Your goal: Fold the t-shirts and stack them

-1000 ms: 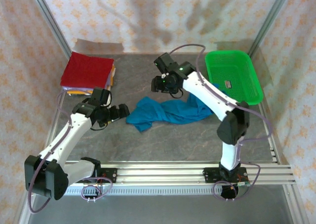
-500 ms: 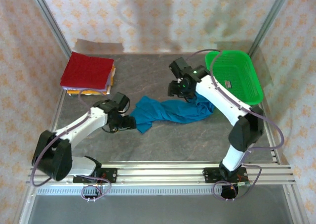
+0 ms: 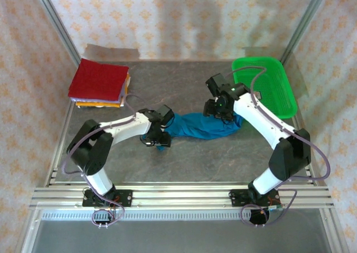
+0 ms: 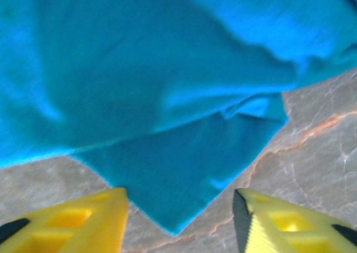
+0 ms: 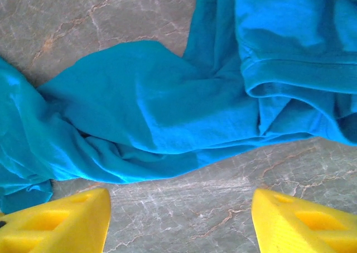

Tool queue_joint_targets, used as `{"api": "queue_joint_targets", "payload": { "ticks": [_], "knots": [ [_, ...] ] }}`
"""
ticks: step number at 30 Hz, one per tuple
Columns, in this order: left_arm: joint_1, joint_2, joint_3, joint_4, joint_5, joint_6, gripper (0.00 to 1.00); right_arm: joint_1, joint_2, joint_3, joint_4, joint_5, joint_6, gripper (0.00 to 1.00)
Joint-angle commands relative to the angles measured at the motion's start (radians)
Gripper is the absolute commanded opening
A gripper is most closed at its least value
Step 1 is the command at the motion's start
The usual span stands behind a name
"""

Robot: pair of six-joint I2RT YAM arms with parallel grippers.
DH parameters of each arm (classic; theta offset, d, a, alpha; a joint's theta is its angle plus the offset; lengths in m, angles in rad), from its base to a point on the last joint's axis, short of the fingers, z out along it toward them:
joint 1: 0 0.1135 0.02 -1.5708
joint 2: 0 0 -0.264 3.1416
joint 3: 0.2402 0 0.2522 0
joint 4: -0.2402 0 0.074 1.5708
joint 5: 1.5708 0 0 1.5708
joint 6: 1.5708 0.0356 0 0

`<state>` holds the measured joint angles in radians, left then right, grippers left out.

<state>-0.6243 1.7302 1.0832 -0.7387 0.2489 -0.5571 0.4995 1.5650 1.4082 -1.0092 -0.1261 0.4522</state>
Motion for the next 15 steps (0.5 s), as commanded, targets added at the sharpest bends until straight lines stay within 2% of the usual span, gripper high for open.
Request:
{"api": "queue_joint_targets", "payload": {
  "ticks": [1, 5, 9, 12, 15],
  "knots": [
    [-0.003, 0.042, 0.039, -0.008, -0.039, -0.006, 0.45, -0.017, -0.045, -0.016, 0.003, 0.019, -0.005, 0.68],
    [-0.003, 0.082, 0.068, -0.050, -0.070, 0.005, 0.27, -0.031, -0.071, -0.035, 0.009, 0.019, -0.004, 0.68],
    [0.018, 0.040, 0.083, -0.140, -0.157, 0.045, 0.06, -0.033, -0.079, -0.038, 0.002, 0.026, -0.012, 0.68],
    [0.113, -0.064, 0.063, -0.199, -0.199, 0.065, 0.01, -0.035, -0.085, -0.030, -0.006, 0.018, -0.011, 0.68],
    [0.269, -0.199, 0.050, -0.260, -0.205, 0.113, 0.01, -0.033, -0.098, -0.029, -0.008, 0.002, -0.004, 0.68]
  ]
}}
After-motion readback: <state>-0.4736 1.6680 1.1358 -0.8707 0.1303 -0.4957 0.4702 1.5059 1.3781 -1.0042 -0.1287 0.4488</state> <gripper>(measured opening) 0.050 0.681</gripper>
